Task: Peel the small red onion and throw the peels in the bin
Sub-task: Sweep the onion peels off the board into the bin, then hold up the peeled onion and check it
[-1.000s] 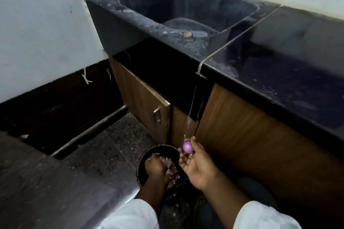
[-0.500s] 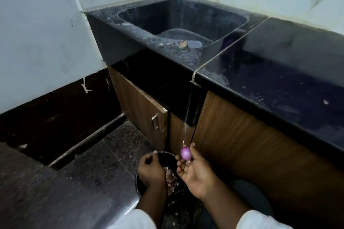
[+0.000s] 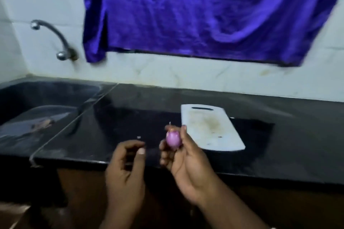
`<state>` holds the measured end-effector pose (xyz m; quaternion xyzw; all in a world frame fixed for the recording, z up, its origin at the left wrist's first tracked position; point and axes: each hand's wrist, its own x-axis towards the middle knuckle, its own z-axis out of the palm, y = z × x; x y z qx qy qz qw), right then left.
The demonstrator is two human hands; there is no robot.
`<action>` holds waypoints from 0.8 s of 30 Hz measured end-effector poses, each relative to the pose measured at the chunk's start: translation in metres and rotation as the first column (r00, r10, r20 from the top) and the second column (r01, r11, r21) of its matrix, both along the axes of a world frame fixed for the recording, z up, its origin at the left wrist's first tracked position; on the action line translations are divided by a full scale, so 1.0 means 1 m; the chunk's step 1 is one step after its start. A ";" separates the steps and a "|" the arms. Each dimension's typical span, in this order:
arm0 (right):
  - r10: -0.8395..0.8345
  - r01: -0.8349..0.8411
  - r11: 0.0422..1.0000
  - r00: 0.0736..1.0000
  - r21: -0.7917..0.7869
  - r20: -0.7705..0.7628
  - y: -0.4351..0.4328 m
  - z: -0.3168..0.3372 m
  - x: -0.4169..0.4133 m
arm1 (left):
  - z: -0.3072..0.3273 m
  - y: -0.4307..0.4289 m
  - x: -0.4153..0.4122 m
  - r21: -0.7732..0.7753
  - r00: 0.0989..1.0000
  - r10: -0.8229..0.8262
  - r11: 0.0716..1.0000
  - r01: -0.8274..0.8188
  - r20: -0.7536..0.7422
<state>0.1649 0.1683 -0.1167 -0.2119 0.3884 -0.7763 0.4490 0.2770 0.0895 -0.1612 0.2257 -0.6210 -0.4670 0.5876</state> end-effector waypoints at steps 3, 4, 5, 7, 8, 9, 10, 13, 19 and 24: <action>-0.288 0.287 0.958 0.952 -0.023 -0.105 0.015 0.023 -0.076 | 0.015 0.005 -0.066 -0.093 0.975 -0.160 0.980 0.176 0.153; -0.371 0.371 0.928 0.920 -0.020 -0.126 0.017 0.027 -0.102 | 0.020 0.004 -0.090 -0.092 0.958 -0.201 0.971 0.222 0.203; -0.438 0.442 0.897 0.888 -0.003 -0.139 0.020 0.029 -0.127 | 0.026 0.002 -0.112 -0.070 0.939 -0.238 0.962 0.262 0.247; -0.518 0.533 0.844 0.840 0.061 -0.163 0.021 0.029 -0.173 | 0.036 -0.008 -0.154 -0.012 0.899 -0.285 0.952 0.307 0.332; -0.532 0.553 0.828 0.827 0.093 -0.184 0.021 0.026 -0.193 | 0.042 -0.013 -0.173 0.001 0.873 -0.298 0.947 0.322 0.387; -0.523 0.553 0.824 0.826 0.125 -0.212 0.018 0.024 -0.210 | 0.047 -0.018 -0.191 0.025 0.841 -0.318 0.940 0.342 0.438; -0.500 0.540 0.828 0.834 0.153 -0.235 0.015 0.020 -0.223 | 0.048 -0.024 -0.206 0.071 0.814 -0.350 0.930 0.360 0.463; -0.424 0.478 0.852 0.869 0.215 -0.254 0.003 0.011 -0.238 | 0.044 -0.031 -0.233 0.332 0.754 -0.533 0.842 0.426 0.383; -0.416 0.471 0.856 0.872 0.213 -0.259 -0.010 0.005 -0.217 | 0.039 -0.010 -0.244 0.517 0.746 -0.632 0.719 0.465 0.210; -0.425 0.435 0.875 0.900 0.214 -0.095 -0.013 -0.004 -0.184 | 0.038 0.006 -0.244 0.578 0.738 -0.673 0.624 0.527 0.054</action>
